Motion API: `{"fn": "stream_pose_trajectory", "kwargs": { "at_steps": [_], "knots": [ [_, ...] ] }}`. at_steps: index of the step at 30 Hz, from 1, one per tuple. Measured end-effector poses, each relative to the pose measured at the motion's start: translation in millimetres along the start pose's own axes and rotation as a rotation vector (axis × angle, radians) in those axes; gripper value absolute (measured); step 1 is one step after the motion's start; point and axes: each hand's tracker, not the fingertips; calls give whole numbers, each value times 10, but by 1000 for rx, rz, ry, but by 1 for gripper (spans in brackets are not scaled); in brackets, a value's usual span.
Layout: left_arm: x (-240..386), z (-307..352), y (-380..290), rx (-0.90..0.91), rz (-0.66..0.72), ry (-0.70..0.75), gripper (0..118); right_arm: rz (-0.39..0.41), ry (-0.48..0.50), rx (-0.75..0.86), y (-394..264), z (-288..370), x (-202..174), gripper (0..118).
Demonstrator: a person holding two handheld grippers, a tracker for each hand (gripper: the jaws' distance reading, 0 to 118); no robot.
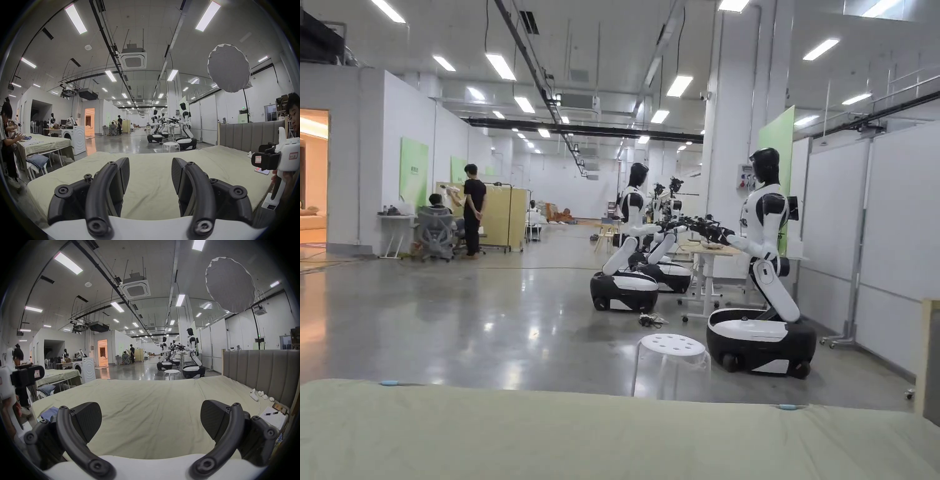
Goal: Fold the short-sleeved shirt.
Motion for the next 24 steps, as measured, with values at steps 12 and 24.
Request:
{"fn": "stream_pose_trajectory", "kwargs": {
  "at_steps": [12,24],
  "knots": [
    [43,13,2,-27,-16,-21,53,-268,96,-98,52,-105,152,118],
    [0,-26,22,-44,68,-65,53,-599,67,-263,256,-292,230,118]
  ]
}}
